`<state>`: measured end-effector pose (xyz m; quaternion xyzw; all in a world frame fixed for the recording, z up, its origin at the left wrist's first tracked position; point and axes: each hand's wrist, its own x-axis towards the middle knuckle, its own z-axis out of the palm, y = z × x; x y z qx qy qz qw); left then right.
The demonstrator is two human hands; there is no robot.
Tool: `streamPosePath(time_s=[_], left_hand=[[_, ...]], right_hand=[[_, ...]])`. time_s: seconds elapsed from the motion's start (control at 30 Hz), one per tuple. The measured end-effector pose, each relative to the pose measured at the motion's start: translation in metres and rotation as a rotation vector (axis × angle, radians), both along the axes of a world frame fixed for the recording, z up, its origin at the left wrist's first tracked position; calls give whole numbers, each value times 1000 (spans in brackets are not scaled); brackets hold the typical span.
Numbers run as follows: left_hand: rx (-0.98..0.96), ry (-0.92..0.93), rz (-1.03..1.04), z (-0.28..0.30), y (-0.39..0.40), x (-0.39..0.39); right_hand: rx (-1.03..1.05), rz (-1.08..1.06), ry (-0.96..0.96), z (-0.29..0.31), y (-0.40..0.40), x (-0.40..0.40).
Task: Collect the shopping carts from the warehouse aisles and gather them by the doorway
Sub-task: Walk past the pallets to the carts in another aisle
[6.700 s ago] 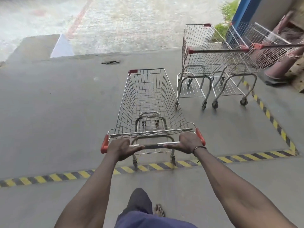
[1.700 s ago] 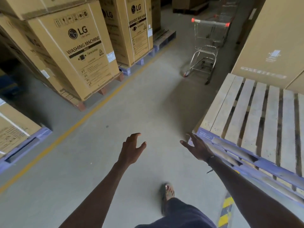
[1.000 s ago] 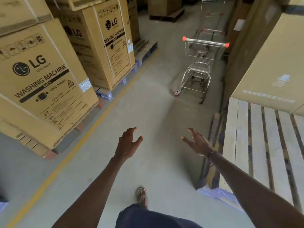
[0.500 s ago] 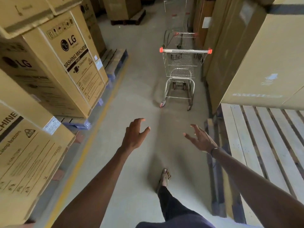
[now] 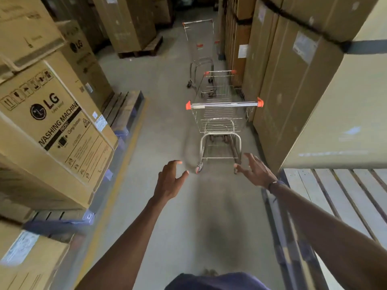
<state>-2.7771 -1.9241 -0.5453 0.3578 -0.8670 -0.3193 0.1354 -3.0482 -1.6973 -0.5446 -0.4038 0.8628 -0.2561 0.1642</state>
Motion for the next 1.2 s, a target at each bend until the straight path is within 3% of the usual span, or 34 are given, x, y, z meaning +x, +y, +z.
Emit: streamPosePath(time_s=[0.67,0.77,0.97,1.2], left_hand=[[-52,18,-290,7,-254,-387],[-66,-104,-310,2,-276,-430],[-35,-591,-379,-31,-307,-469],[-47,-701,-375,-25,-320,-484]], right_hand=[[81,-105,26,-12,-216,-305],[81,-112,83,-28,-243,-346],[300,-56,224,-37,-273,-385],[680,131,184,-56,-294,-443]])
